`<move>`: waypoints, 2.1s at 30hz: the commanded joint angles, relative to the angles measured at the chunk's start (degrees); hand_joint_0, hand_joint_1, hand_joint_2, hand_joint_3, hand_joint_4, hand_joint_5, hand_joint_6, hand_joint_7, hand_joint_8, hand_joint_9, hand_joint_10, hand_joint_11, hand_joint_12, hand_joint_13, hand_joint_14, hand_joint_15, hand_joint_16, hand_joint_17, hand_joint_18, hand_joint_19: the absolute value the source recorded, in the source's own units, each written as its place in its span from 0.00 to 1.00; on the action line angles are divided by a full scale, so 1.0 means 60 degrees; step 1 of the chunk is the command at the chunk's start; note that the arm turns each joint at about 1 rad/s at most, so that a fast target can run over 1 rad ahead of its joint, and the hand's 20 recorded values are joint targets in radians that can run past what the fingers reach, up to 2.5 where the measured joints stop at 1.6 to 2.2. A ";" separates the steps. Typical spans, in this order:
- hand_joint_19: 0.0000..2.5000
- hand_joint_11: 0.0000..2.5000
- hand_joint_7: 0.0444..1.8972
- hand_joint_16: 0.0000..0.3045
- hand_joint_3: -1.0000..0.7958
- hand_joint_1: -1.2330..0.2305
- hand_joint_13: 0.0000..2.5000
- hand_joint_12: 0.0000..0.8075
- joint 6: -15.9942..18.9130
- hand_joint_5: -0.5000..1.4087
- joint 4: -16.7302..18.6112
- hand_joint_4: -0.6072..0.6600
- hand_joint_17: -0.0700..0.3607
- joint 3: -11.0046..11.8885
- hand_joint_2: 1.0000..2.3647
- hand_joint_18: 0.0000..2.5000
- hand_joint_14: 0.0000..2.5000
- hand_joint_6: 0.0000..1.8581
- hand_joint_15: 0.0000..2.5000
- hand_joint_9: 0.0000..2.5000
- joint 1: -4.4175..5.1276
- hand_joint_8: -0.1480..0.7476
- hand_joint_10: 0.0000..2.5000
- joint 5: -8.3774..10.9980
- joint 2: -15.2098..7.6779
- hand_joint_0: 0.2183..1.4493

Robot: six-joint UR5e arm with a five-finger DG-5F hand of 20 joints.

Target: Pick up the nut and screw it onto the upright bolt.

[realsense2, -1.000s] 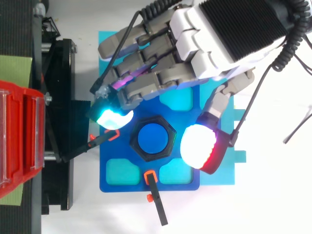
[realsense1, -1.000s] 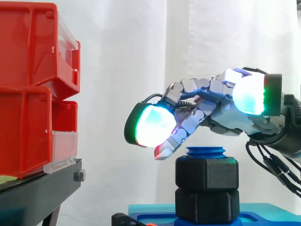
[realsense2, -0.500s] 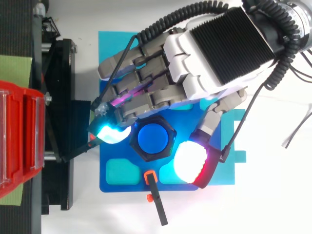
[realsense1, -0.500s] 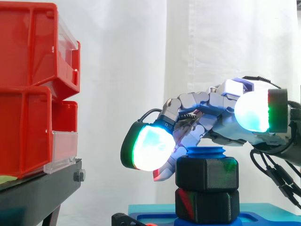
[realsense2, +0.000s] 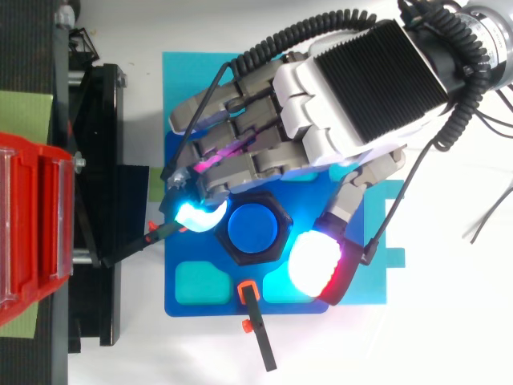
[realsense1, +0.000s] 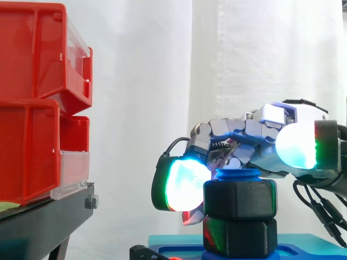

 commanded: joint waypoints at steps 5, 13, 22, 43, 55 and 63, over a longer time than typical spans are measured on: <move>0.02 0.00 0.72 0.09 0.28 0.74 0.28 0.27 0.0029 0.25 0.0031 0.64 0.30 -0.0041 0.00 0.17 0.00 0.27 0.00 0.36 -0.0113 0.45 0.00 -0.0004 -0.0002 0.23; 0.02 0.00 0.82 0.08 0.28 0.73 0.29 0.27 0.0044 0.25 0.0412 0.57 0.29 -0.0041 0.00 0.18 0.00 0.31 0.00 0.38 -0.0376 0.45 0.00 -0.0150 -0.0002 0.23; 0.02 0.00 0.82 0.08 0.28 0.74 0.30 0.27 0.0073 0.25 0.0412 0.58 0.29 -0.0041 0.00 0.19 0.00 0.31 0.00 0.38 -0.0508 0.46 0.00 -0.0238 -0.0002 0.23; 0.02 0.00 0.47 0.09 0.28 0.74 0.29 0.27 0.0512 0.22 0.0631 0.66 0.30 0.0618 0.00 0.18 0.00 0.27 0.00 0.37 -0.0552 0.44 0.00 -0.0692 -0.0002 0.22; 0.03 0.00 0.38 0.10 0.28 0.74 0.28 0.27 0.0351 0.21 0.0470 0.63 0.31 0.0545 0.00 0.17 0.00 0.27 0.00 0.35 -0.0186 0.43 0.00 -0.0443 -0.0002 0.22; 0.02 0.00 0.38 0.10 0.28 0.74 0.28 0.28 0.0366 0.21 0.1012 0.63 0.31 -0.0129 0.00 0.17 0.00 0.27 0.00 0.35 0.0048 0.43 0.00 0.0099 -0.0002 0.22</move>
